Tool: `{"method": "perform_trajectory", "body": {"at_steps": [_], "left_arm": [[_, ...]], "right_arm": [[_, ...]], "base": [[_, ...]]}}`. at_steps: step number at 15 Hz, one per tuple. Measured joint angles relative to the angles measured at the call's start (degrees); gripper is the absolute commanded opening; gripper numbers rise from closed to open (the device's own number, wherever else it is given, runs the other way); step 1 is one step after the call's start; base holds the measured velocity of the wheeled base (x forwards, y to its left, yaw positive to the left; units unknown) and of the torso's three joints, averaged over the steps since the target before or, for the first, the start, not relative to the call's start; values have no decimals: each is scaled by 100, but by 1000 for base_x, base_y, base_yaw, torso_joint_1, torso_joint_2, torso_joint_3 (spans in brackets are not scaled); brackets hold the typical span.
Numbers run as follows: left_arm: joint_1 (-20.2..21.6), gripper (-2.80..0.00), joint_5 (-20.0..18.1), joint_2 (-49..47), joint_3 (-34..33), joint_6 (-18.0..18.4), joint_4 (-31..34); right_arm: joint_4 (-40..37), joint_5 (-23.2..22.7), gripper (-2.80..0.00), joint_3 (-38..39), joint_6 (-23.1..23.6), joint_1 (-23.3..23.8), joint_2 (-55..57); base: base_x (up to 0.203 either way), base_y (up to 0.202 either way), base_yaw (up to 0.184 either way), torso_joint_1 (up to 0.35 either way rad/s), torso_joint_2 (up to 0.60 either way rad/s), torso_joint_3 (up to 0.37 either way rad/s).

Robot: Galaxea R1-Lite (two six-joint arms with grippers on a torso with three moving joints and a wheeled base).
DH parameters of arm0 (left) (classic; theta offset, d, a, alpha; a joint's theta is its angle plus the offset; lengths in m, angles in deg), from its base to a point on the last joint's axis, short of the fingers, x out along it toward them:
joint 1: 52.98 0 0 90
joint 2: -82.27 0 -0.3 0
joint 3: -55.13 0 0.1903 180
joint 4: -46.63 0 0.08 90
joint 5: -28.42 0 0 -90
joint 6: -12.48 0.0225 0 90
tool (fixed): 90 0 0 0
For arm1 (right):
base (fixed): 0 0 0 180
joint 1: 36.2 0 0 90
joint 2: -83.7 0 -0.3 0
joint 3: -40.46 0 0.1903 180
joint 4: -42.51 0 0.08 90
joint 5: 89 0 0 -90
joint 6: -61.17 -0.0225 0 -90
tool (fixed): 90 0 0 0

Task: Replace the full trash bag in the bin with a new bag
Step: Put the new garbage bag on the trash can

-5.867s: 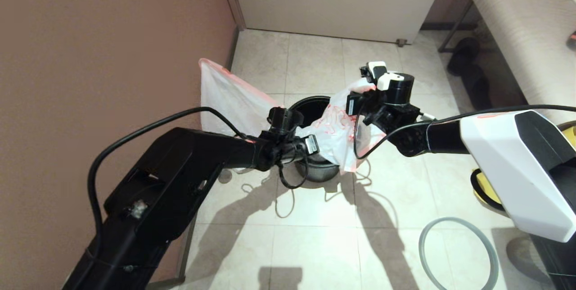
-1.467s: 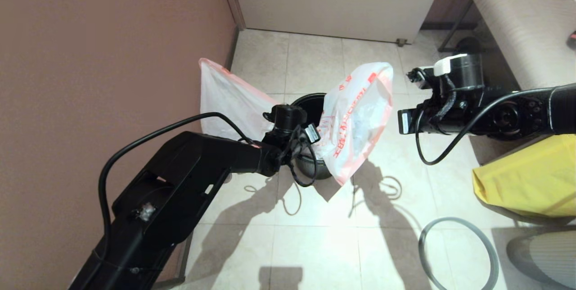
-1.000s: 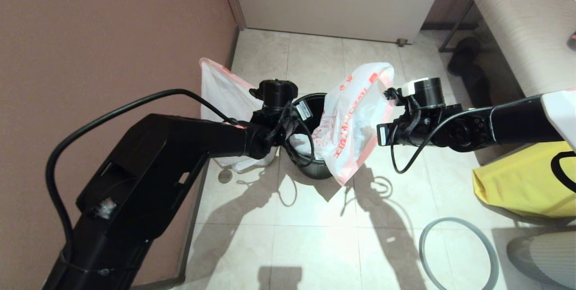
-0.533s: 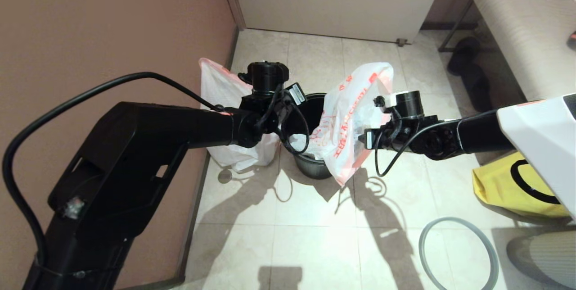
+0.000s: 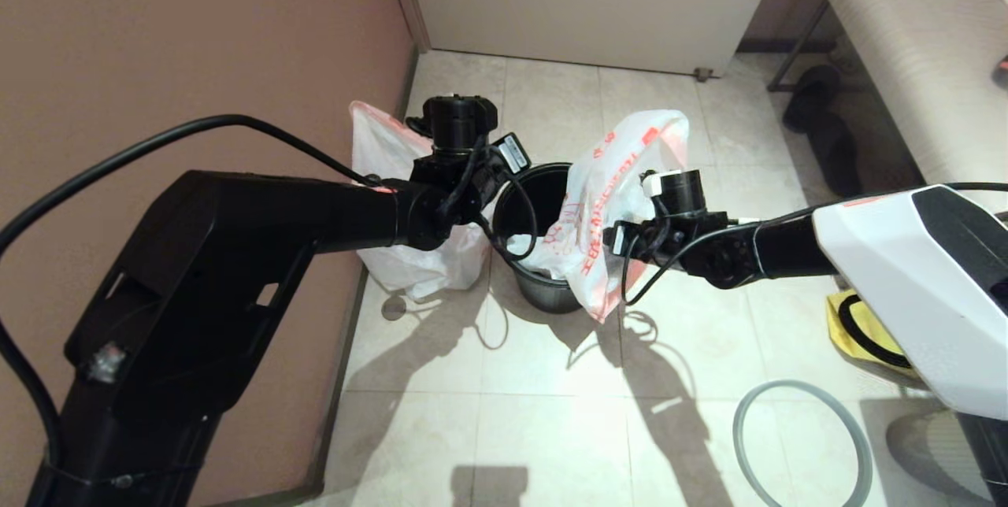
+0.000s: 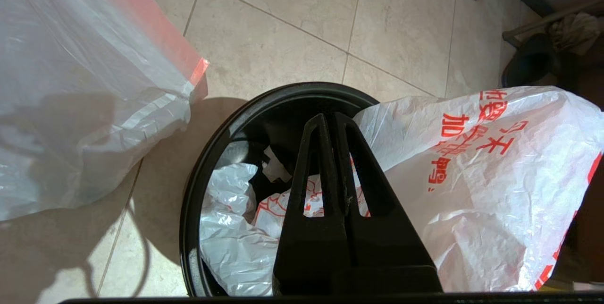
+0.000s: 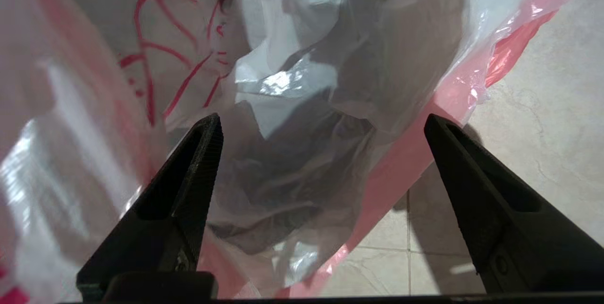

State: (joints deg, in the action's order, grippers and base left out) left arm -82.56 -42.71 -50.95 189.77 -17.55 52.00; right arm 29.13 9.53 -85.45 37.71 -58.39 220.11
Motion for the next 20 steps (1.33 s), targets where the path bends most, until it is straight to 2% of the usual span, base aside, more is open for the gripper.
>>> {"method": "perform_trajectory", "body": {"at_steps": [2, 4, 9, 10, 17, 20], "left_arm": [[9, -280, -1, 6, 0, 0, -1], [24, -280, -1, 21, 0, 0, -10], [33, -280, 0, 41, 0, -2, -6], [33, -280, -3, 44, -2, -4, -7], [26, -280, 55, 91, -2, -9, -7], [26, -280, 86, 130, -2, -9, -7]], "right_arm": [[-199, 224, 0, -296, -200, -48, 195], [-324, 243, 0, -407, -315, -170, 326], [-364, 374, 0, -523, -349, -304, 541], [-365, 392, -280, -541, -353, -319, 566], [-375, 415, -280, -616, -384, -370, 698], [-610, 665, -280, -703, -340, -386, 715]], "base": [[0, 0, 0, 0, 0, 0], [0, 0, 0, 0, 0, 0], [0, 0, 0, 0, 0, 0], [0, 0, 0, 0, 0, 0], [0, 0, 0, 0, 0, 0], [0, 0, 0, 0, 0, 0]]}}
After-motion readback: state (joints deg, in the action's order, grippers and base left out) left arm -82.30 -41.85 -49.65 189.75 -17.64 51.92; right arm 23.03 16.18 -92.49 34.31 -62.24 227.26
